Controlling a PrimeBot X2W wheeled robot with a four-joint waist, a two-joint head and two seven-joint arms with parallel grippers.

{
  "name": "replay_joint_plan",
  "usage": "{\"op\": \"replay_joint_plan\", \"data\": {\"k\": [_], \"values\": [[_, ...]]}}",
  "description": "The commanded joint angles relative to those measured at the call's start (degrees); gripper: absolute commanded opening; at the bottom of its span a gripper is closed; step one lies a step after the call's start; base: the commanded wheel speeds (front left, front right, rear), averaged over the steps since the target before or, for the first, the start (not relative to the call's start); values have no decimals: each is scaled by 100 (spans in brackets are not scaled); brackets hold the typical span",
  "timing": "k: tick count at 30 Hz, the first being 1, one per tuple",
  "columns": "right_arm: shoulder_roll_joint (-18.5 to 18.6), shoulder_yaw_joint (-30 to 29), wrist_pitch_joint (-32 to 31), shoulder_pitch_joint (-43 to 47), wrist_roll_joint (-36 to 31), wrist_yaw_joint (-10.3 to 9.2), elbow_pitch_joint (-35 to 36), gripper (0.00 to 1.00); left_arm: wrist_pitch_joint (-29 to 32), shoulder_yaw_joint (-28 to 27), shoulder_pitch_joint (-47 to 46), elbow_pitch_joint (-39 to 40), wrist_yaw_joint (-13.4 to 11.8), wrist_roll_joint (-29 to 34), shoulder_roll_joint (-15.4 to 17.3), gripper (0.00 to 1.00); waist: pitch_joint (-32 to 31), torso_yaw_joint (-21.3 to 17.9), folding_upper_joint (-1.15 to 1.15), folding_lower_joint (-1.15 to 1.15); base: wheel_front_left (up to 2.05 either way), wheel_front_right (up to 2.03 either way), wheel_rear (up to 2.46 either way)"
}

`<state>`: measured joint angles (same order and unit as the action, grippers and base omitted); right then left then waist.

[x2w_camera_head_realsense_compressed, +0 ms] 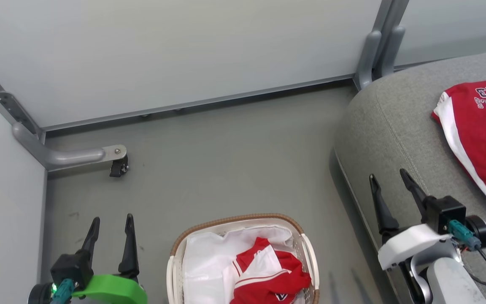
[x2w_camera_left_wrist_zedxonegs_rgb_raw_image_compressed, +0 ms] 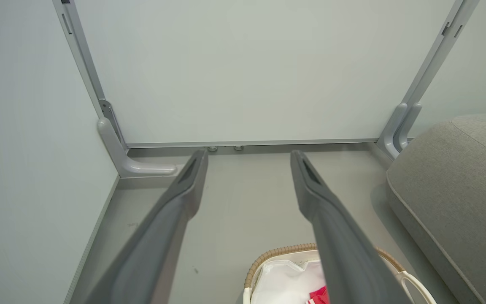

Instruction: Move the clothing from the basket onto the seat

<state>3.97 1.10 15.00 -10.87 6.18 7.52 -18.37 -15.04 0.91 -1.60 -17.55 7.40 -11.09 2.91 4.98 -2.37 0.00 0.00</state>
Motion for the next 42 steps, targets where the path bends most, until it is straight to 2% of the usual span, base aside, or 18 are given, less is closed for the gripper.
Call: {"op": "replay_joint_plan", "data": {"k": [1,8,16,31,42], "values": [[-6,10,26,134,60,-6,-21,100,-20,-36,131,-13,16,-62,2,100,-125,61,0,0,0,0,0],[-7,15,26,321,81,-6,-62,100,-20,-89,348,-17,6,-147,2,100,-199,77,0,0,0,0,0],[-18,67,26,133,91,-6,-3,100,-20,146,147,-125,8,-228,2,100,4,3,0,0,0,0,0],[-49,333,26,-719,139,-6,492,100,-20,1394,-1115,-826,14,-315,8,100,1449,-715,0,0,0,0,0],[-105,635,26,-1393,354,-6,845,100,-20,2266,-2124,-1668,15,-669,409,100,2589,-1359,0,0,0,0,0]]}}
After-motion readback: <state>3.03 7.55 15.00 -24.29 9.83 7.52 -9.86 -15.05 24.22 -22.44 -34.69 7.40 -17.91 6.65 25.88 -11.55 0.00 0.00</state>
